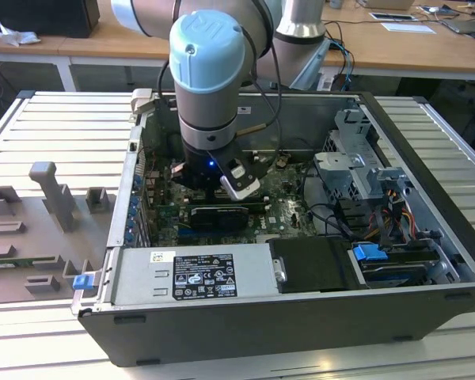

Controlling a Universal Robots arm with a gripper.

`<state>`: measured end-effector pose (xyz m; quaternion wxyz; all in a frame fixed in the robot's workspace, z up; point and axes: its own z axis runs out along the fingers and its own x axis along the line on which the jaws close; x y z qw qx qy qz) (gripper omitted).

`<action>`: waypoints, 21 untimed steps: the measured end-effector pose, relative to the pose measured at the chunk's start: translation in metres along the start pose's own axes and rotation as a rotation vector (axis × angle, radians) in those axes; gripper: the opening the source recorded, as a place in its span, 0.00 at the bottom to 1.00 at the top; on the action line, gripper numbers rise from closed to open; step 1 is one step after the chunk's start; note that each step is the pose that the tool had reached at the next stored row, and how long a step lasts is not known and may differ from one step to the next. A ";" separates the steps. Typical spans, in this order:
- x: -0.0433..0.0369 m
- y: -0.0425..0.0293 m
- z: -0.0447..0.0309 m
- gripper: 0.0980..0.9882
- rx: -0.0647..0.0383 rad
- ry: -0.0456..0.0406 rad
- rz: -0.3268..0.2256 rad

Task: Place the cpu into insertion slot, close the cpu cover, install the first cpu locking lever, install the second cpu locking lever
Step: 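Install the second cpu locking lever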

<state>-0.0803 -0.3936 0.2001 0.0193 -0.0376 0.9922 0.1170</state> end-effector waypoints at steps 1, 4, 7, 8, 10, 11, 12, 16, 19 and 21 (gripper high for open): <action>0.0002 0.0001 0.0008 0.01 -0.001 -0.0003 0.000; 0.0013 0.0000 0.0022 0.01 -0.005 -0.0003 0.000; 0.0031 0.0001 0.0039 0.01 -0.009 -0.0006 0.000; 0.0033 0.0000 0.0043 0.01 -0.010 -0.0008 0.000; 0.0036 0.0000 0.0051 0.01 -0.010 -0.0007 0.000; 0.0037 0.0000 0.0052 0.01 -0.011 -0.0008 0.000; 0.0041 0.0000 0.0052 0.01 -0.011 -0.0009 0.000; 0.0044 0.0013 0.0002 0.01 -0.014 -0.0012 0.000; 0.0054 0.0020 -0.0027 0.01 -0.015 -0.0014 0.001; 0.0054 0.0022 -0.0035 0.01 -0.015 -0.0016 0.000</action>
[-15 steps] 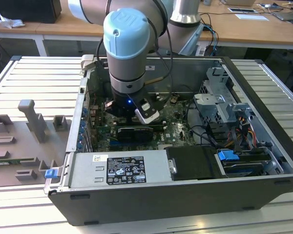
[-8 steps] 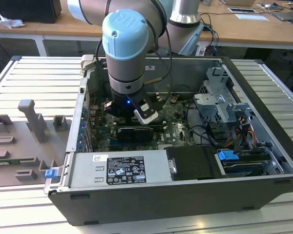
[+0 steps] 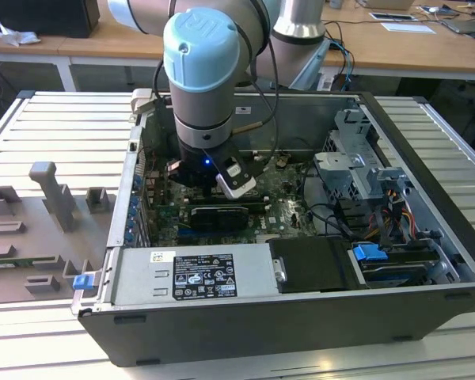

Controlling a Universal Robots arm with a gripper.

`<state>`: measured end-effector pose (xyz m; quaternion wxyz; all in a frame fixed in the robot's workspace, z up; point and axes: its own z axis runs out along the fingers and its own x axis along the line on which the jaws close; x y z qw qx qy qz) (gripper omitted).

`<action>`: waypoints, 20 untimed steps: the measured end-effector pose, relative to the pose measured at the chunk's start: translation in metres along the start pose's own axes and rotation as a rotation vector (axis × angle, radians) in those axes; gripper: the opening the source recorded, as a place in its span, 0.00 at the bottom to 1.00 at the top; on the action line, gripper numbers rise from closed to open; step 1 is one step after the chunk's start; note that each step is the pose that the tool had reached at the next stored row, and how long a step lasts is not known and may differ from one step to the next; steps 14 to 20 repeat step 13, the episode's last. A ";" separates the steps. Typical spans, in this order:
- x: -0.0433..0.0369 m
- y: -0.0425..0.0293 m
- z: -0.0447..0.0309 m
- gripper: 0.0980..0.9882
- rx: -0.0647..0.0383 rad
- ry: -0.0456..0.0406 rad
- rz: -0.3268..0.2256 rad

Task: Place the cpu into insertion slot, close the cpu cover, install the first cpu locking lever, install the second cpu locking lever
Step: 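Install the second cpu locking lever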

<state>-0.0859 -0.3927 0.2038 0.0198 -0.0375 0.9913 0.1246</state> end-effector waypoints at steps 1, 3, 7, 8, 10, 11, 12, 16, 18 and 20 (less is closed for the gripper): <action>0.0000 0.0001 -0.0005 0.01 0.000 0.0002 0.000; 0.0001 0.0003 -0.0014 0.01 0.000 0.0004 0.000; -0.0001 0.0011 -0.0044 0.01 0.000 0.0001 0.000; -0.0001 0.0013 -0.0051 0.01 0.000 0.0001 0.000; -0.0002 0.0015 -0.0059 0.01 0.000 0.0001 0.000; -0.0002 0.0016 -0.0066 0.01 0.000 0.0001 0.000; -0.0002 0.0018 -0.0074 0.01 0.000 0.0002 0.000; -0.0003 0.0020 -0.0080 0.01 0.000 0.0001 0.000; -0.0003 0.0020 -0.0080 0.01 0.000 0.0001 0.000; -0.0003 0.0020 -0.0080 0.01 0.000 0.0001 0.000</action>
